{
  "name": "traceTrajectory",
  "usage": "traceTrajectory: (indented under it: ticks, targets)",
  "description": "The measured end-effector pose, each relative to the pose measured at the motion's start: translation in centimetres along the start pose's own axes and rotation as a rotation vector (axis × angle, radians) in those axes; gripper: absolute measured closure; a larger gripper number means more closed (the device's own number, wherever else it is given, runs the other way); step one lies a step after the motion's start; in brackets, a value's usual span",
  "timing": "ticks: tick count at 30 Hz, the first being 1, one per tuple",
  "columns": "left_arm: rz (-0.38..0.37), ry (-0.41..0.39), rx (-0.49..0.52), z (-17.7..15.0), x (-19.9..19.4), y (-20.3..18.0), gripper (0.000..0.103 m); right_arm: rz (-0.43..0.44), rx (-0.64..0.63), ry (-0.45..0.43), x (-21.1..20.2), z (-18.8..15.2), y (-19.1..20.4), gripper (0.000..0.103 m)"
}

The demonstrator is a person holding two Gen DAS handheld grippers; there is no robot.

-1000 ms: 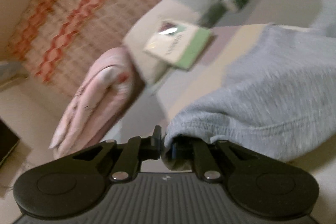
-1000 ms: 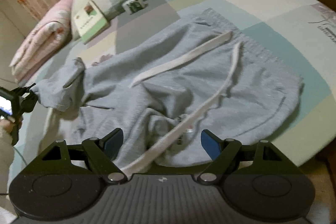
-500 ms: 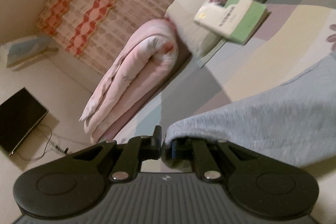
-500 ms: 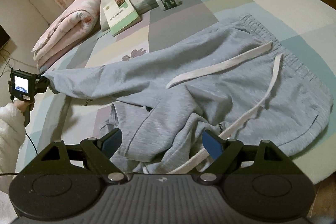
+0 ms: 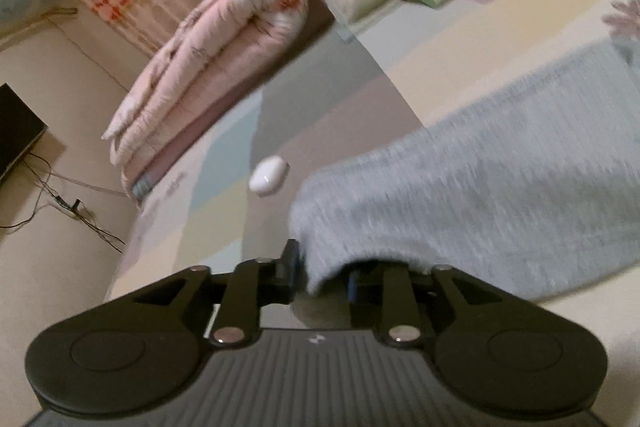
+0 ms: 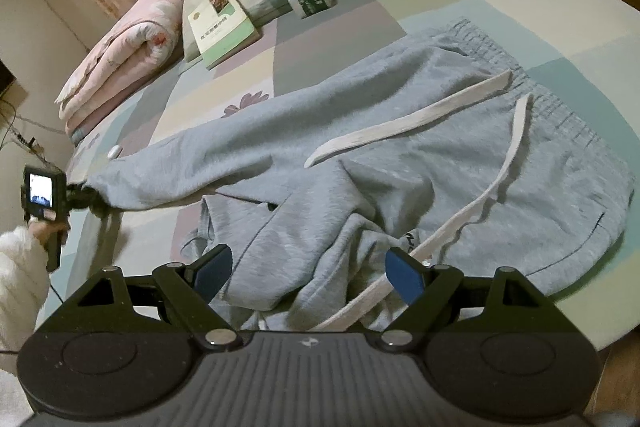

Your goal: Fold clothes

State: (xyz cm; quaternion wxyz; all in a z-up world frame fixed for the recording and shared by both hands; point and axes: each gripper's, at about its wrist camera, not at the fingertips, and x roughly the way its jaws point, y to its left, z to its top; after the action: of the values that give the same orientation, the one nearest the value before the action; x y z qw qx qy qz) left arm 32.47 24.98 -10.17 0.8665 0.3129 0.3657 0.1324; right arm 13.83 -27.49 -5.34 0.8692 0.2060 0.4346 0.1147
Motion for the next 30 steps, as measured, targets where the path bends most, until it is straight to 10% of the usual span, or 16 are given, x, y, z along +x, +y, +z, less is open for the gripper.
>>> traceTrajectory:
  ticks: [9,30]
  targets:
    - [-0.042,0.073,0.051,-2.3,-0.8,-1.6,0.047,0.014,0.021,-0.019,-0.5,-0.3,-1.1,0.016]
    - [-0.215,-0.032,0.014,-4.9,-11.8,-5.5,0.04,0.052,0.047,-0.07,-2.1,-2.7,-2.0,0.013]
